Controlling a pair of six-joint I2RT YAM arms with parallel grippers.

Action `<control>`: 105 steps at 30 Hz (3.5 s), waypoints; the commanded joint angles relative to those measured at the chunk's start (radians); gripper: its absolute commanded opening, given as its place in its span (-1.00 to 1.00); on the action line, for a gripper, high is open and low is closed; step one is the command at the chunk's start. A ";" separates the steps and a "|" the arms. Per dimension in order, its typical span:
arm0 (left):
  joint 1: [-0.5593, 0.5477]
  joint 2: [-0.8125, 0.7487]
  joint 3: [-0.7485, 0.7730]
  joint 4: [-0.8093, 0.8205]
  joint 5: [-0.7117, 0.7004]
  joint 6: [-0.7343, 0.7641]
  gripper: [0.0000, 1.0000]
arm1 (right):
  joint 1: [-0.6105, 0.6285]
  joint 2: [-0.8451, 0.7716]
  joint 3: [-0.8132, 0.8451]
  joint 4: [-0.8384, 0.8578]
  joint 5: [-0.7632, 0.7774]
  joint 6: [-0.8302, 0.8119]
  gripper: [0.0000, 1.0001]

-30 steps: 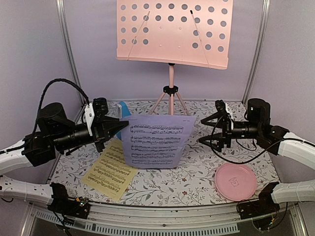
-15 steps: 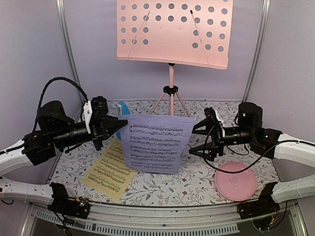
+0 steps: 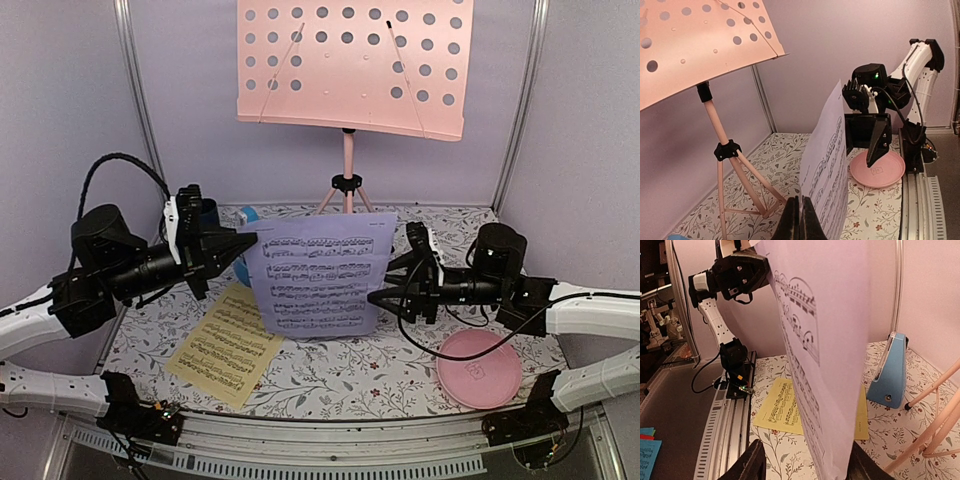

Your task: Set up the instrument practice props

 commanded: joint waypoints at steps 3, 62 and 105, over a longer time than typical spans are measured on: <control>0.027 -0.004 -0.033 0.106 0.023 -0.054 -1.00 | 0.031 0.038 0.009 0.148 0.036 0.083 -0.23; 0.217 0.775 1.140 -0.221 -0.296 0.073 -0.15 | 0.050 0.382 1.392 -0.641 0.915 -0.211 -1.00; 0.214 0.777 1.031 0.083 -0.331 0.119 -1.00 | 0.049 0.433 1.417 -0.504 1.117 -0.478 -1.00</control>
